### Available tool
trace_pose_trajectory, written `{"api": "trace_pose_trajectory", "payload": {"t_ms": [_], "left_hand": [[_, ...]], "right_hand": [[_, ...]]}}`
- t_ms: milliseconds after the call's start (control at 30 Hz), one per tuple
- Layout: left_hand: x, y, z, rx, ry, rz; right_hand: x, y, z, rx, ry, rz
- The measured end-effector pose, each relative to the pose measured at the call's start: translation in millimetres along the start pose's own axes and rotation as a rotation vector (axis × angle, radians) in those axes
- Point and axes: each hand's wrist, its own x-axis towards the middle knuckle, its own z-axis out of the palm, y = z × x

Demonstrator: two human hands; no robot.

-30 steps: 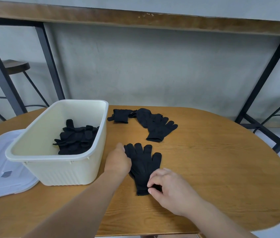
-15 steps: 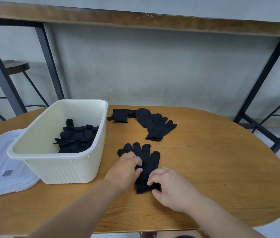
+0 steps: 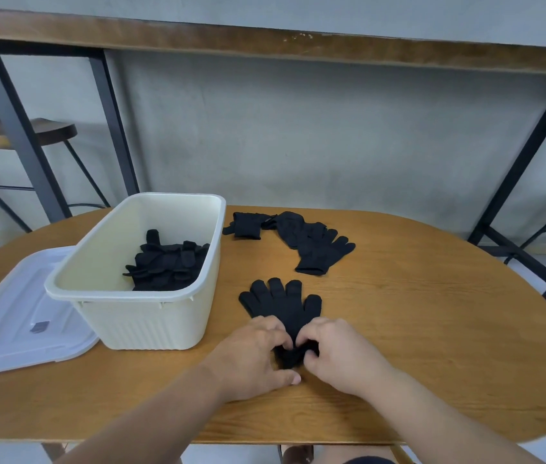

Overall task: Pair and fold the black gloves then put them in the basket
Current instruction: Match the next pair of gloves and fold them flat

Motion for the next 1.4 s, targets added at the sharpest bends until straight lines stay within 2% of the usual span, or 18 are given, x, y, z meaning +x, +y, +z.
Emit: {"api": "trace_pose_trajectory", "payload": {"t_ms": [100, 167, 267, 367, 600, 800, 967, 1167, 1400], "left_hand": [[-3.0, -0.2, 0.6, 0.034, 0.078, 0.039], [-3.9, -2.5, 2.3, 0.004, 0.124, 0.034], [-6.8, -5.0, 3.2, -0.084, 0.143, -0.002], [-13.5, -3.5, 3.5, -0.124, 0.128, -0.026], [-10.0, 2.2, -3.7, -0.314, 0.121, -0.249], [9.8, 4.4, -0.6, -0.332, 0.141, -0.398], [17.2, 2.9, 4.2, -0.244, 0.136, -0.464], [17.9, 1.6, 5.1, -0.157, 0.186, -0.441], [13.2, -0.5, 10.9, 0.224, 0.166, -0.093]], "right_hand": [[0.6, 0.0, -3.8, 0.204, 0.014, 0.097], [-3.9, -0.4, -4.8, 0.248, -0.005, 0.066], [-11.8, 1.9, -1.0, 0.067, -0.071, -0.033], [-16.8, 0.5, 1.5, -0.020, -0.033, -0.060], [-5.3, -3.8, -3.2, 0.376, -0.026, 0.206], [20.1, 1.0, 3.5, 0.455, -0.011, 0.360], [27.9, 1.8, 10.5, 0.429, 0.031, 0.391], [28.2, 3.5, 16.7, 0.188, 0.125, 0.338], [25.1, -4.6, 14.8, -0.052, 0.147, 0.053]]}}
